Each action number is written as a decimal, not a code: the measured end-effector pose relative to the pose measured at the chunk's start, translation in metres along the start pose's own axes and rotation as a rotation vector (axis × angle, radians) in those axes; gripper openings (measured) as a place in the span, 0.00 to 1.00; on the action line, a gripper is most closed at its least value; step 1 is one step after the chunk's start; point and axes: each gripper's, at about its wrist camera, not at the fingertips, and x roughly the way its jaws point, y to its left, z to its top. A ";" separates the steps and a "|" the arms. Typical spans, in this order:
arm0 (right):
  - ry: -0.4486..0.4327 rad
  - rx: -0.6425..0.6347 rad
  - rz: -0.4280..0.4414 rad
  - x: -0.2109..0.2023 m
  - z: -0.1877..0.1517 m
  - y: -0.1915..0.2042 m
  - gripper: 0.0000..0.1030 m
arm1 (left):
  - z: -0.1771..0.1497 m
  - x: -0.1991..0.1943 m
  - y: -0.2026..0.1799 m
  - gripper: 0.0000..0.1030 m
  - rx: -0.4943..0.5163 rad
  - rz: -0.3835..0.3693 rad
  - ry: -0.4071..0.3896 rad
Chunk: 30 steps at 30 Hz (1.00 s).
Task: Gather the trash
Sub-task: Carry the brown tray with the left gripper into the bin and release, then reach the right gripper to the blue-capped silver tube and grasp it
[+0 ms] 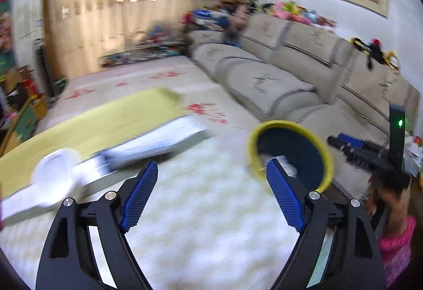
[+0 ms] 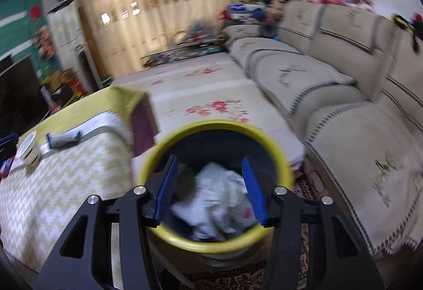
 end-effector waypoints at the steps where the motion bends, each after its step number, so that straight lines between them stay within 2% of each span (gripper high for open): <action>1: 0.007 -0.029 0.025 0.004 0.002 0.016 0.47 | -0.011 -0.012 0.022 0.81 -0.019 0.050 -0.011; 3: 0.020 -0.080 0.069 0.012 0.008 0.048 0.47 | -0.031 -0.033 0.067 0.81 -0.068 0.152 -0.023; 7: 0.042 -0.192 0.171 0.027 0.014 0.113 0.51 | -0.065 -0.065 0.151 0.81 -0.204 0.291 -0.045; 10: 0.065 -0.293 0.265 0.043 0.019 0.166 0.51 | -0.091 -0.079 0.199 0.81 -0.293 0.348 -0.064; 12: 0.082 -0.351 0.293 0.055 0.022 0.191 0.51 | -0.105 -0.081 0.222 0.81 -0.330 0.360 -0.068; 16: 0.102 -0.475 0.315 0.078 0.024 0.239 0.51 | -0.121 -0.080 0.251 0.81 -0.405 0.331 -0.067; 18: 0.116 -0.519 0.325 0.087 0.024 0.255 0.51 | -0.122 -0.082 0.254 0.82 -0.399 0.325 -0.078; 24: 0.151 -0.655 0.279 0.119 0.017 0.299 0.51 | -0.128 -0.084 0.248 0.85 -0.391 0.299 -0.082; 30: 0.163 -0.678 0.278 0.142 0.020 0.322 0.51 | -0.125 -0.075 0.250 0.85 -0.412 0.275 -0.057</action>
